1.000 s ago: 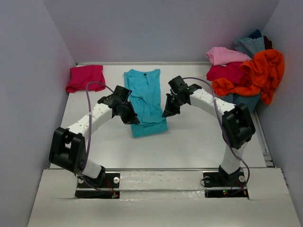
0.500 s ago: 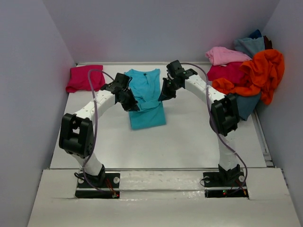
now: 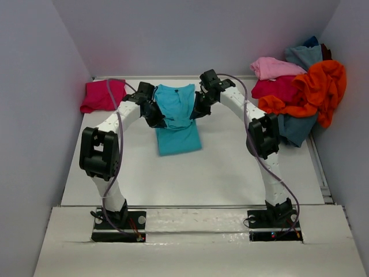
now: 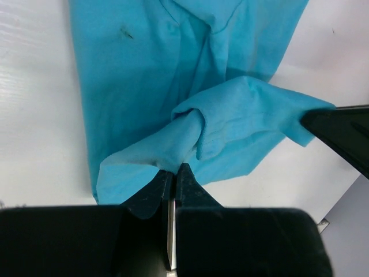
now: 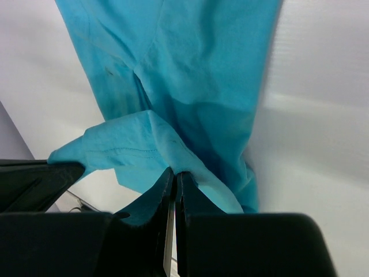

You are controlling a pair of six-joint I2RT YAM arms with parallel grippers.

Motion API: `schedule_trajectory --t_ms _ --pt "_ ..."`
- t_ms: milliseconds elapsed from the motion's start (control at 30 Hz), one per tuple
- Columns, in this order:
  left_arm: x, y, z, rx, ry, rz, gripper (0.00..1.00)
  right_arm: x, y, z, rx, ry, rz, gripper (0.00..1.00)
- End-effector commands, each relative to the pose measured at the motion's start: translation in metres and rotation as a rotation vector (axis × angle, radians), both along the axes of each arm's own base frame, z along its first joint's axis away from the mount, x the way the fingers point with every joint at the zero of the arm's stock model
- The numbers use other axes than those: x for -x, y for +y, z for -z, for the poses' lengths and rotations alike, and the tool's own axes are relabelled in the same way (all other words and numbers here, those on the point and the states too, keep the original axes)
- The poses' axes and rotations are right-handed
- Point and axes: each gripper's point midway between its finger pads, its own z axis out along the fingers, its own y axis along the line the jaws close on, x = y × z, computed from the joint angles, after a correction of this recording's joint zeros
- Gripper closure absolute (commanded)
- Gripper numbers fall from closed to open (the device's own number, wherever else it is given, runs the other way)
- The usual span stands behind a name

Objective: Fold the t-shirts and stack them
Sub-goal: Fold the tshirt

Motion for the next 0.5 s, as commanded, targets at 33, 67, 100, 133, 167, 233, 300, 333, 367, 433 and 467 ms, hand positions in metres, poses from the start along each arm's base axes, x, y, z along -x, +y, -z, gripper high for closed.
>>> schedule_trajectory --t_ms 33,67,100,133,167,233,300,333,367,433,467 --pt "-0.021 0.006 -0.008 -0.018 -0.048 -0.003 0.94 -0.018 -0.006 -0.014 -0.028 -0.042 -0.003 0.93" --pt "-0.022 0.006 -0.006 -0.020 -0.048 -0.003 0.94 -0.019 -0.005 -0.013 -0.030 -0.042 -0.003 0.93" --pt "-0.023 0.006 -0.005 -0.022 -0.047 -0.001 0.94 -0.023 -0.008 -0.014 -0.034 -0.046 0.004 0.93" --pt "-0.025 0.010 -0.001 -0.025 -0.036 -0.010 0.94 -0.022 -0.007 -0.010 -0.035 -0.034 -0.001 0.93" --pt "-0.027 0.009 0.000 -0.024 -0.038 -0.010 0.94 -0.024 -0.006 -0.012 -0.042 -0.040 -0.004 0.93" --pt "-0.029 0.009 0.002 -0.028 -0.037 -0.012 0.94 -0.027 -0.009 -0.008 -0.043 -0.030 -0.003 0.93" --pt "-0.032 0.009 0.000 -0.030 -0.042 -0.014 0.94 -0.026 -0.008 0.001 -0.045 -0.013 -0.011 0.93" --pt "-0.034 0.013 0.004 -0.034 -0.034 -0.022 0.94 -0.025 -0.007 0.005 -0.048 -0.007 -0.017 0.93" --pt "-0.035 0.013 0.003 -0.037 -0.036 -0.024 0.94 -0.026 -0.006 0.006 -0.052 -0.006 -0.019 0.93" --pt "-0.035 0.013 0.004 -0.038 -0.034 -0.023 0.94 -0.026 -0.004 0.009 -0.061 -0.009 -0.026 0.93" --pt "-0.036 0.014 0.003 -0.041 -0.038 -0.025 0.94 -0.026 -0.003 0.010 -0.067 -0.005 -0.031 0.93"
